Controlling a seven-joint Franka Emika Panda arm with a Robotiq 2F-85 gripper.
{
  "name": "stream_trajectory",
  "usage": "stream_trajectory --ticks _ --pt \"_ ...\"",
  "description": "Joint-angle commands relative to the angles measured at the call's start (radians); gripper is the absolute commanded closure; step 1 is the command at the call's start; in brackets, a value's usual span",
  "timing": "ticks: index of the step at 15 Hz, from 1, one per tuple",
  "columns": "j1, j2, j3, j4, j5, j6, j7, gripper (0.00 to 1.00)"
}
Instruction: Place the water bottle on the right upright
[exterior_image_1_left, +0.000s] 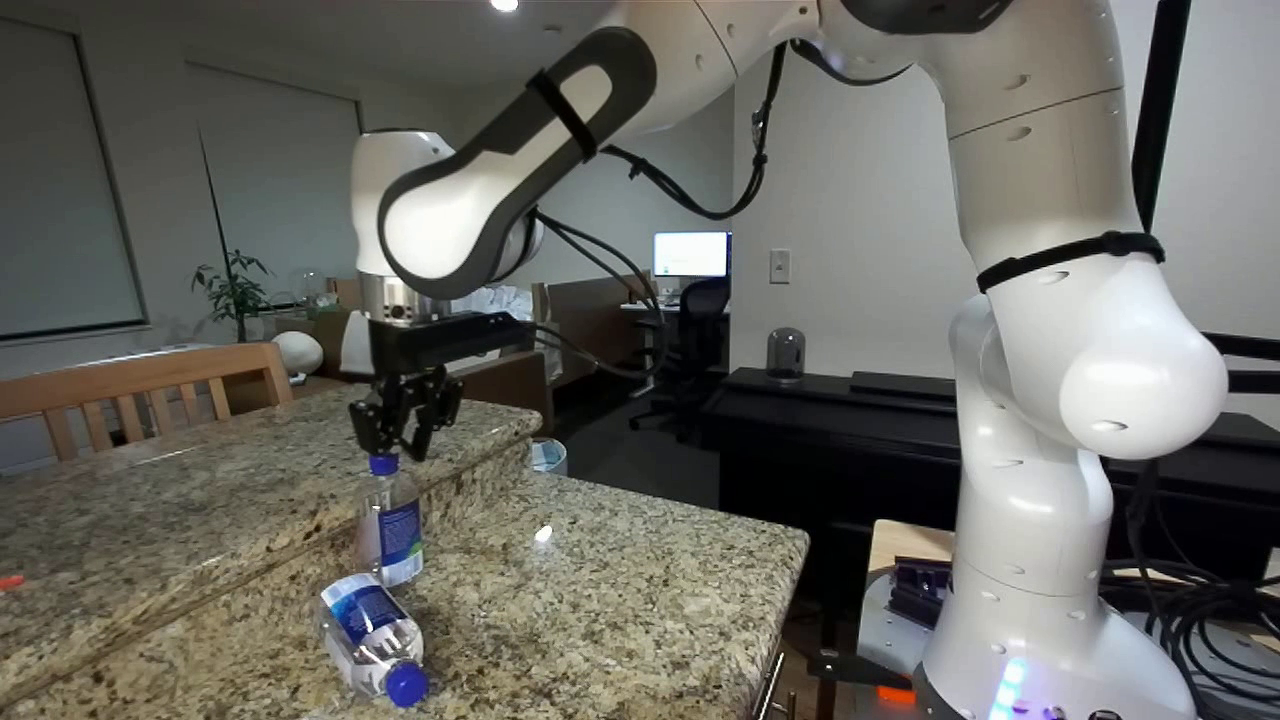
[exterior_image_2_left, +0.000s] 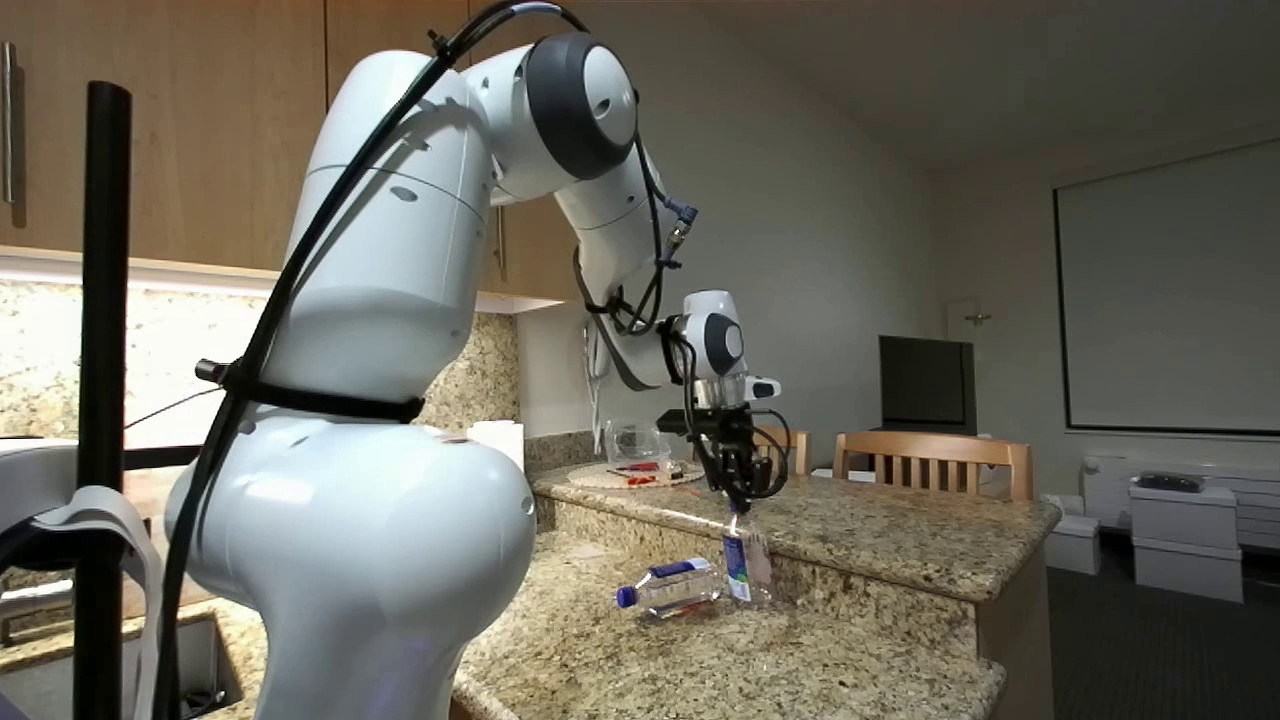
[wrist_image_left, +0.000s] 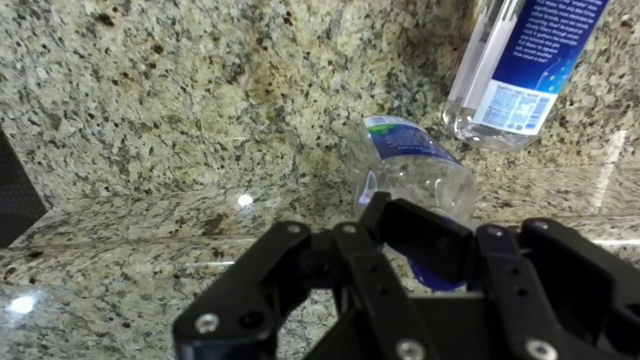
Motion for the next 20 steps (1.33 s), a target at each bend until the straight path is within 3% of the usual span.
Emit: stream_trajectory --ticks 1,5,9,10,12,15,20 --pt "-0.017 -0.037 0.007 -0.017 -0.023 -0.036 0.059 0.94" --pt "-0.037 -0.083 0.018 -0.045 0.023 -0.088 0.039 0.93" --pt "-0.086 -0.146 0.049 -0.061 0.214 -0.205 -0.123 0.93" --pt "-0.095 -0.16 0.051 -0.051 0.261 -0.261 -0.157 0.68" --pt "-0.116 -0.179 0.051 -0.029 0.347 -0.409 -0.227 0.65" --pt "-0.14 -0.19 0.042 -0.023 0.437 -0.575 -0.334 0.45" --pt "-0.158 -0.134 0.045 0.0 0.519 -0.754 -0.499 0.14"
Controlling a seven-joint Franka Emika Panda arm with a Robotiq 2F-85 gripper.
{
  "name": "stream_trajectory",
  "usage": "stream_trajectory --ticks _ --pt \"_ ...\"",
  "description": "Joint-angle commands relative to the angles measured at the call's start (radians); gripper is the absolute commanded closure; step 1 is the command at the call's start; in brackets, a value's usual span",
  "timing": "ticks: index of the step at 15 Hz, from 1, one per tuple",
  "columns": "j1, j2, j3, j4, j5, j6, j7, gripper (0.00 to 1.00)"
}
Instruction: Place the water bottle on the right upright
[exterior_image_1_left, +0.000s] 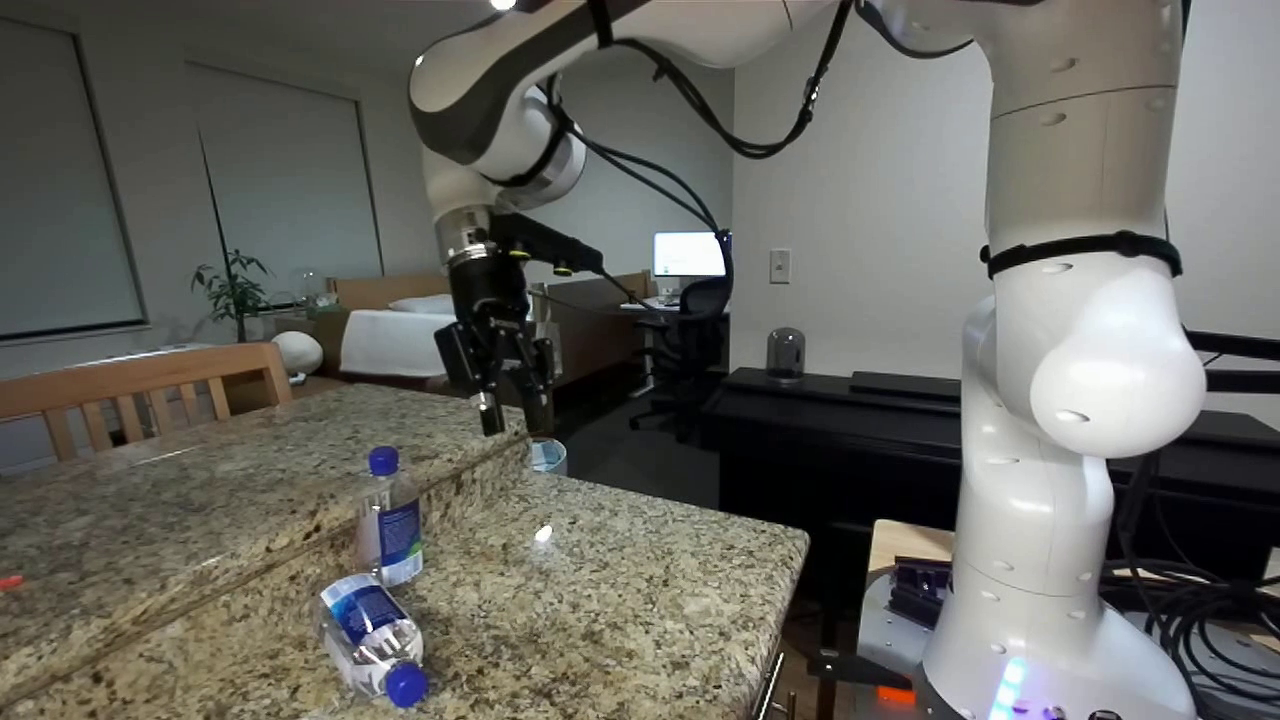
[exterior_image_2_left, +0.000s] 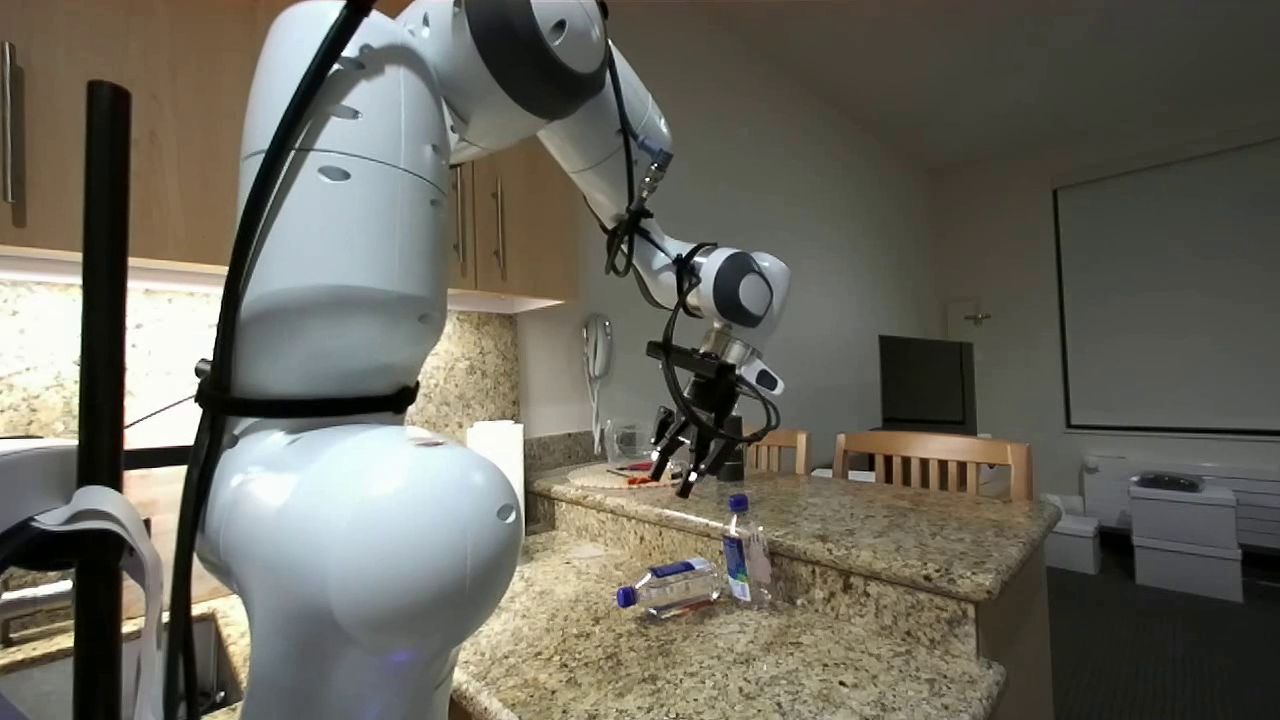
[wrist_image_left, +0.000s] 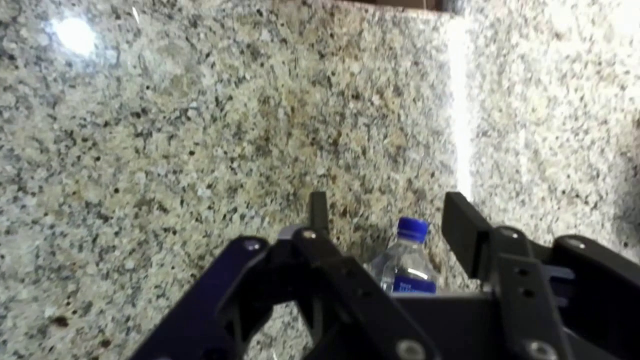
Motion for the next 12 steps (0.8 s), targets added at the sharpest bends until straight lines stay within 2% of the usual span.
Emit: stream_trajectory --ticks 1,2,5,6,8,12 --pt "-0.017 0.044 0.017 0.007 0.042 -0.072 -0.119 0.08" --pt "-0.013 0.054 0.022 0.006 0.032 -0.06 -0.129 0.01" --pt "-0.005 0.103 0.039 0.013 0.014 0.004 -0.156 0.0" --pt "-0.003 0.122 0.046 0.019 0.012 0.018 -0.171 0.26" --pt "0.002 0.154 0.061 0.035 0.01 0.047 -0.19 0.26" --pt "0.027 0.185 0.09 0.058 -0.04 0.145 -0.183 0.54"
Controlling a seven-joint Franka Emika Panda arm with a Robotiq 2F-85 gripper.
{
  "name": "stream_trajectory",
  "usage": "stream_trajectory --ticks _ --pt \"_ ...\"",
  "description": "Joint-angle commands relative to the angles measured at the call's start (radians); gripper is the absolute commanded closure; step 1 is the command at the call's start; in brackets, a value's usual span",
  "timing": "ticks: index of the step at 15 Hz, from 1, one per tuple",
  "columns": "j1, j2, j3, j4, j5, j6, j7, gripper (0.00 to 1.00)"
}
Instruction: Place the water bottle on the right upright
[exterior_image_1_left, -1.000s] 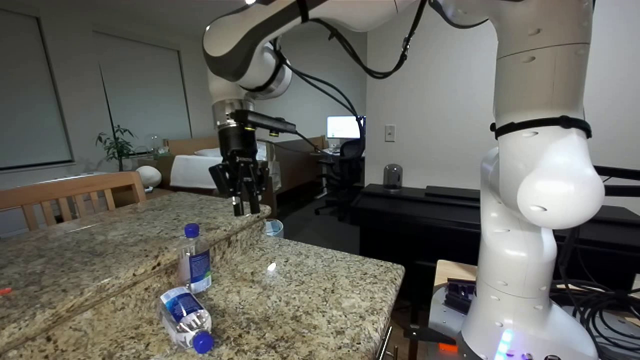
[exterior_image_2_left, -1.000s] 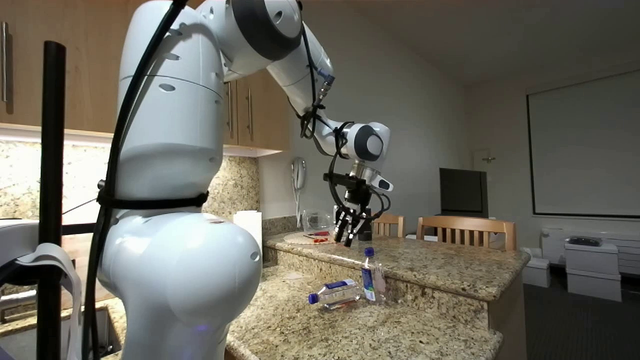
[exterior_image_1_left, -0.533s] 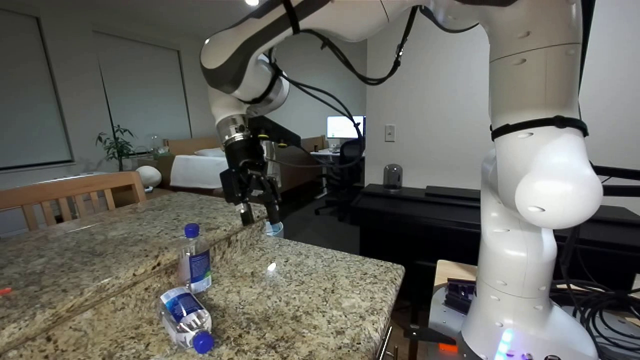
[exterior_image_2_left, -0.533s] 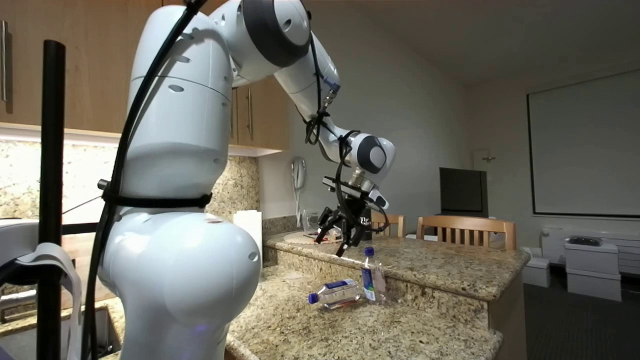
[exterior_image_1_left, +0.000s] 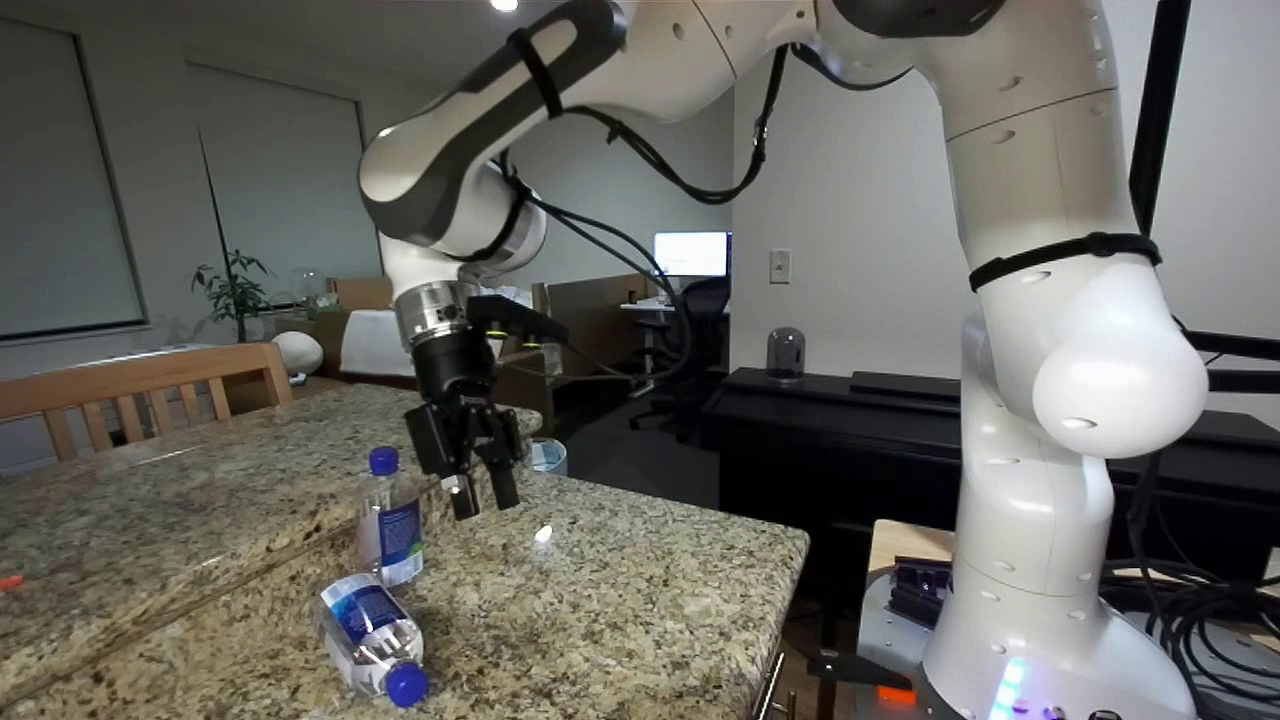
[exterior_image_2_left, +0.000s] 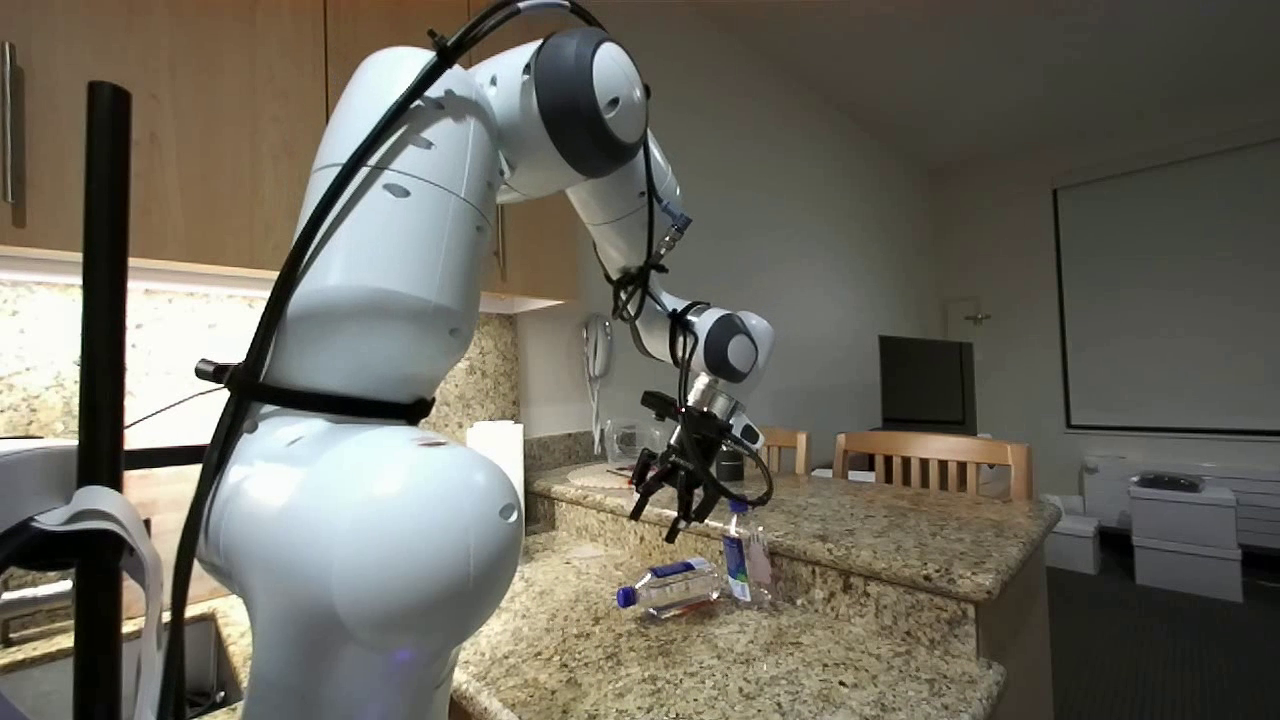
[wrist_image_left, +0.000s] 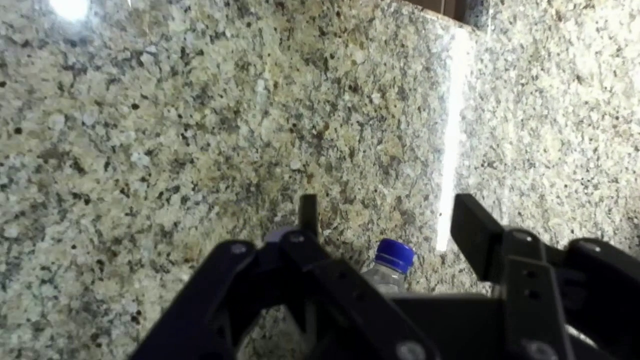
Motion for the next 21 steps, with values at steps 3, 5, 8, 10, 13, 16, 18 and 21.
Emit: stream_trajectory --ticks 3,5,8,10,13,16,18,21 --pt "0.04 0.025 0.037 0.041 -0.106 0.119 0.006 0.73" --pt "0.054 0.026 0.042 0.051 -0.153 0.153 0.024 0.86" --pt "0.068 0.027 0.043 0.061 -0.212 0.205 0.049 0.94" --pt "0.074 0.025 0.042 0.061 -0.243 0.246 0.063 0.97" --pt "0.079 0.029 0.041 0.061 -0.292 0.305 0.085 0.92" --pt "0.086 0.036 0.039 0.062 -0.332 0.367 0.115 0.92" --pt "0.091 0.044 0.036 0.064 -0.363 0.399 0.143 0.92" --pt "0.093 0.059 0.028 0.071 -0.406 0.424 0.186 0.93"
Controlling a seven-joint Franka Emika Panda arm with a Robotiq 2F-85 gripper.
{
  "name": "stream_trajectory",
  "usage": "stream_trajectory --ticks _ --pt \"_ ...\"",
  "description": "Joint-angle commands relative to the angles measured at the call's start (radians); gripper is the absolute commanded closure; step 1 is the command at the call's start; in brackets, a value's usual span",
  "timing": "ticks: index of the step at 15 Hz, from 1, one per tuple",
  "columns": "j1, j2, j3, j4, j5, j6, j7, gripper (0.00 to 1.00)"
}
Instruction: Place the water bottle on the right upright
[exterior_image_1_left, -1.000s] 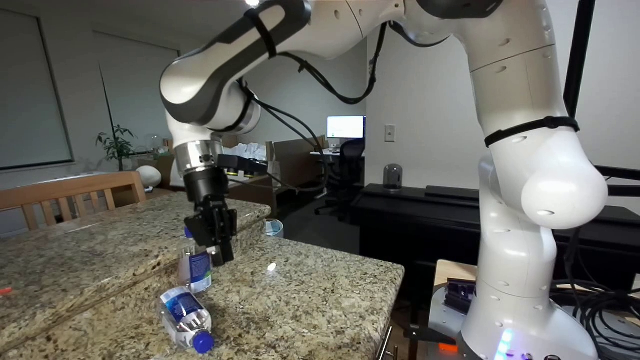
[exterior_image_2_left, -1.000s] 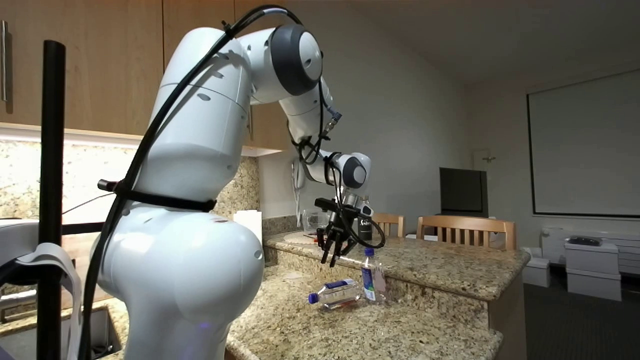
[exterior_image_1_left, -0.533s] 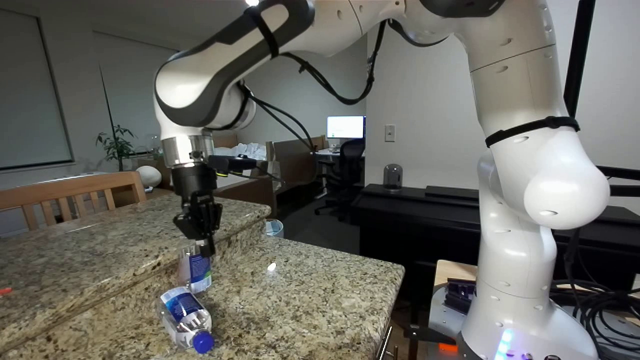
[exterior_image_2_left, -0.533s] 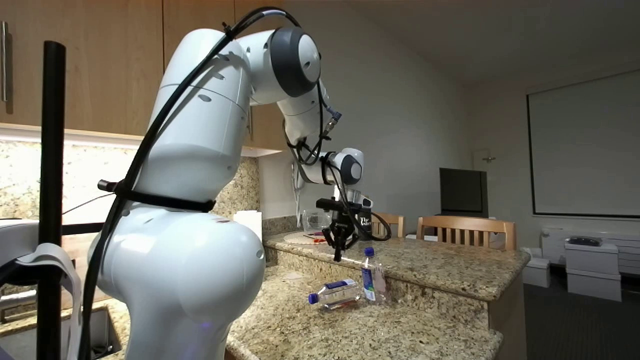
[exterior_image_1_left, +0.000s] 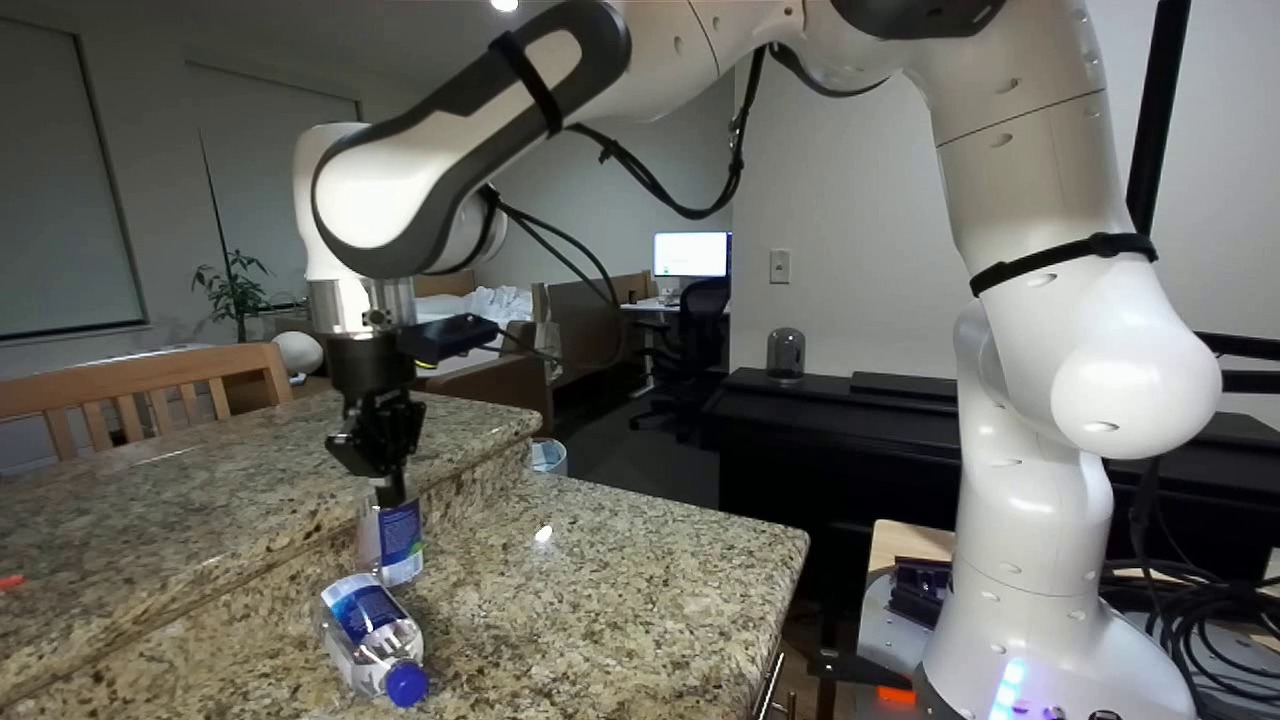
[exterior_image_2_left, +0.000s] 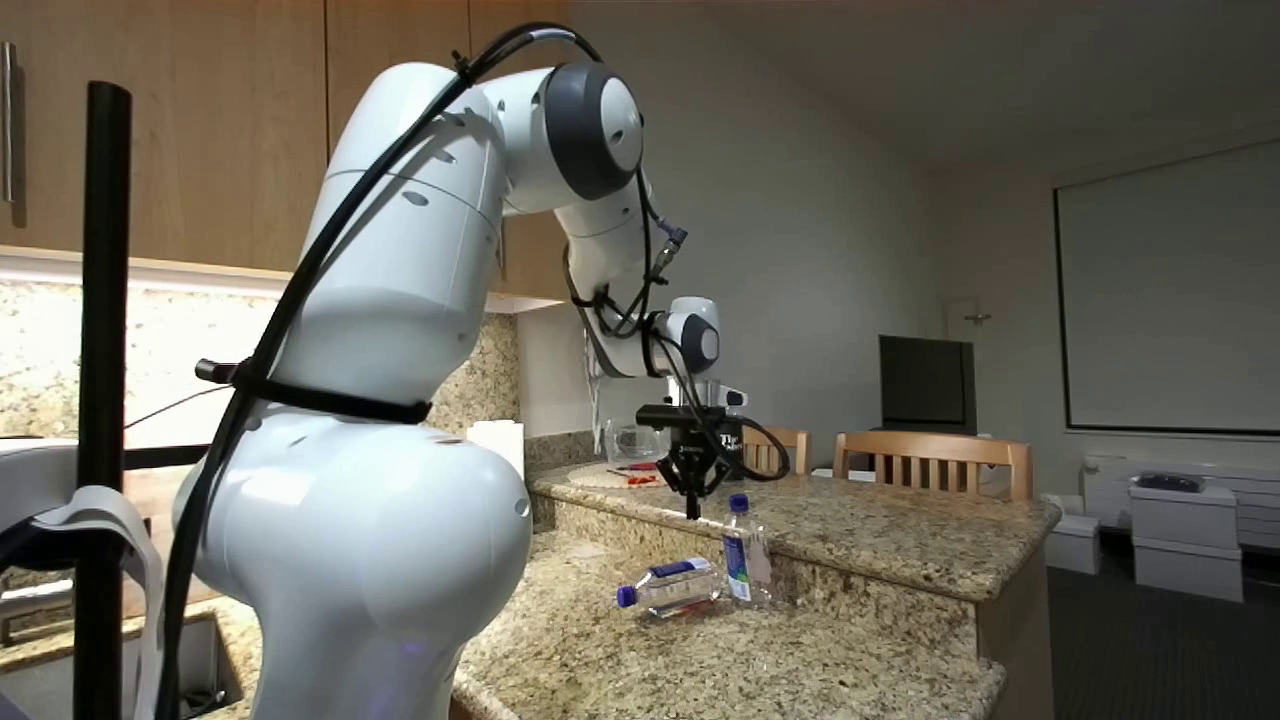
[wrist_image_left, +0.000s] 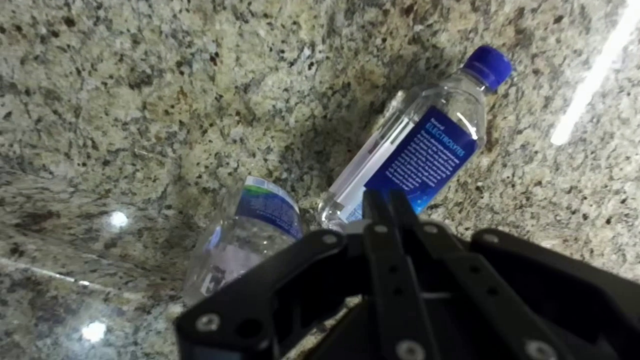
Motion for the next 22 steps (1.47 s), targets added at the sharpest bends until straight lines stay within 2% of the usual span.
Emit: stream_trajectory --ticks 1,8,14,22 --pt "0.007 0.021 -0.009 0.015 -0.05 0.031 0.063 0.92" --pt "0.025 0.042 -0.023 0.045 -0.107 0.085 0.142 0.93" --pt "0.035 0.069 -0.047 0.085 -0.166 0.078 0.224 0.93" --pt "0.042 0.087 -0.063 0.114 -0.2 0.073 0.271 0.93"
